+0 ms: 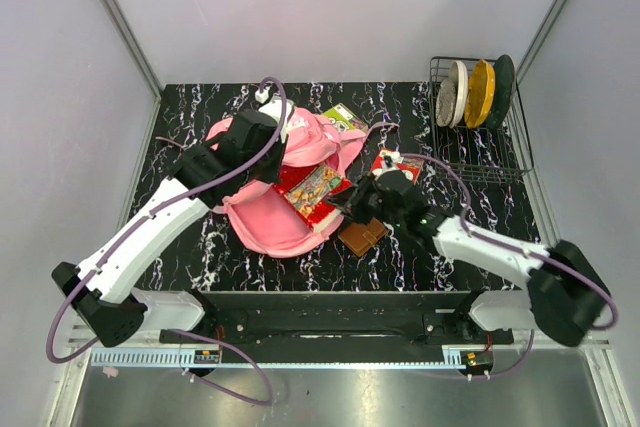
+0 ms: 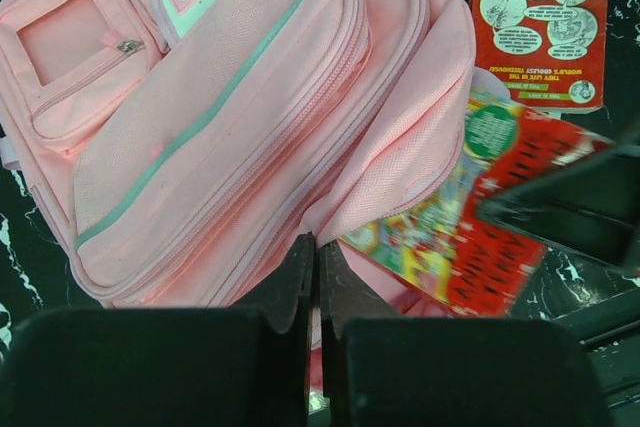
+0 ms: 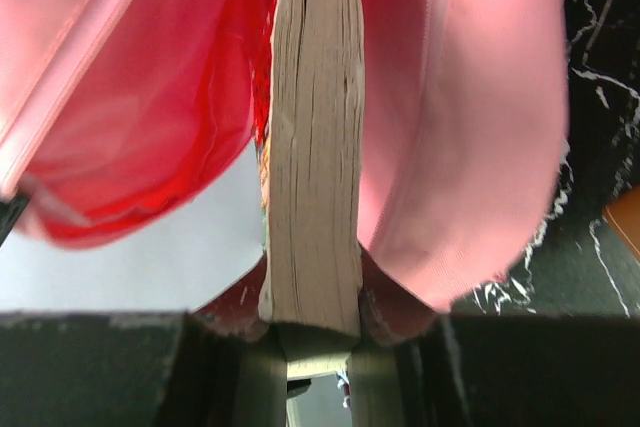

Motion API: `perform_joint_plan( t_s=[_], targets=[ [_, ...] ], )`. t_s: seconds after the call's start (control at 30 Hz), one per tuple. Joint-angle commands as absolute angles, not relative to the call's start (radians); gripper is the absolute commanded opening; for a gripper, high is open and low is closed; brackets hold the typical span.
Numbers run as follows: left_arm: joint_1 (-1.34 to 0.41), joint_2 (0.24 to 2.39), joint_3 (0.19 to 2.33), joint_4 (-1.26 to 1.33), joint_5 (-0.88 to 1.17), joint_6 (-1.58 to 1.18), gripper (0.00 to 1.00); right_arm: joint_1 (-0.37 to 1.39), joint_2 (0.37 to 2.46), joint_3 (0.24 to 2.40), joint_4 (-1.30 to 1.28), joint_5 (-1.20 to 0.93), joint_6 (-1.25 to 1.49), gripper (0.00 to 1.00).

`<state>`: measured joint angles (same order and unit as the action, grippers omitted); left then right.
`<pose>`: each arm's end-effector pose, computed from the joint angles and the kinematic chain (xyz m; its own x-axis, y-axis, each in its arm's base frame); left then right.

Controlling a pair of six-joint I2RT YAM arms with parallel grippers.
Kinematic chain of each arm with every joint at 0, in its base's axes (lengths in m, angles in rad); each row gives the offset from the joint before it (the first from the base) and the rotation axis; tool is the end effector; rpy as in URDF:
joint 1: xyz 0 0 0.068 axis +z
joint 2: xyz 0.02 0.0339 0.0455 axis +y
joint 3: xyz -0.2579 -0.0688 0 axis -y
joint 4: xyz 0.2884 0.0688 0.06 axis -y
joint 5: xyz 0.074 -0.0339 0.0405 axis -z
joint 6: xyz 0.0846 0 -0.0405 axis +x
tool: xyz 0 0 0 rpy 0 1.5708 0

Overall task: Pack the student bag
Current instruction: Place the book in the student bag.

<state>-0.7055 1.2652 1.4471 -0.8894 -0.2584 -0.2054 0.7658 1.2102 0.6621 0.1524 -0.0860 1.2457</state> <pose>0.2680 -0.1999 0.3694 -0.5821 0.2368 -0.7779 0.3681 0.9298 0.0076 0.2490 0.2495 0.1947 -0.7973 0.5432 -0.2633 0.0245 0.4650 0.8850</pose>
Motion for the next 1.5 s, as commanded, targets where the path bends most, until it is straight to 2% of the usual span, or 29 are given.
perform_joint_plan(
  t_s=[0.0,0.17,0.47,0.73,0.8,0.87,0.93,1.03,1.07,1.13,1.2,1.27,1.3,1.37,1.4,1.47],
  targets=[
    [-0.716,1.262,1.543,-0.773,-0.249,-0.261,0.00,0.801,1.402,0.824,0.441,0.046,1.315,0.00],
    [-0.718,1.262,1.585,-0.781,-0.252,-0.273,0.00,0.831,1.639,0.971,0.558,0.143,1.368,0.00],
    [-0.718,1.256,1.608,-0.787,-0.268,-0.270,0.00,0.853,1.945,1.218,0.586,0.271,1.434,0.00],
    [-0.718,1.252,1.600,-0.785,-0.293,-0.272,0.00,0.896,2.034,1.394,0.289,0.440,1.544,0.00],
    [-0.718,1.247,1.598,-0.787,-0.304,-0.270,0.00,0.897,2.060,1.420,0.285,0.433,1.534,0.00],
    [-0.716,1.236,1.592,-0.784,-0.311,-0.270,0.00,0.899,2.091,1.443,0.265,0.422,1.566,0.08],
    [-0.718,1.223,1.580,-0.781,-0.322,-0.268,0.00,0.899,2.103,1.442,0.279,0.399,1.565,0.28],
    [-0.716,1.212,1.566,-0.776,-0.333,-0.270,0.00,0.899,2.109,1.434,0.299,0.370,1.543,0.41],
    [-0.716,1.210,1.563,-0.772,-0.333,-0.271,0.00,0.897,2.112,1.430,0.308,0.364,1.540,0.50],
    [-0.716,1.210,1.559,-0.770,-0.337,-0.275,0.00,0.897,2.102,1.402,0.333,0.357,1.529,0.56],
    [-0.715,1.209,1.555,-0.772,-0.353,-0.275,0.00,0.899,2.088,1.379,0.376,0.347,1.513,0.71],
    [-0.715,1.207,1.545,-0.772,-0.362,-0.273,0.00,0.897,2.056,1.333,0.420,0.341,1.477,0.74],
    [-0.715,1.207,1.542,-0.772,-0.373,-0.273,0.00,0.899,2.043,1.316,0.431,0.342,1.471,0.84],
    [-0.712,1.206,1.529,-0.772,-0.380,-0.278,0.00,0.897,2.000,1.264,0.459,0.345,1.445,0.92],
    [-0.707,1.206,1.525,-0.772,-0.385,-0.282,0.00,0.897,1.985,1.249,0.459,0.345,1.440,0.99],
    [-0.698,1.204,1.509,-0.767,-0.384,-0.296,0.00,0.899,1.942,1.204,0.477,0.342,1.439,1.00]
  ],
)
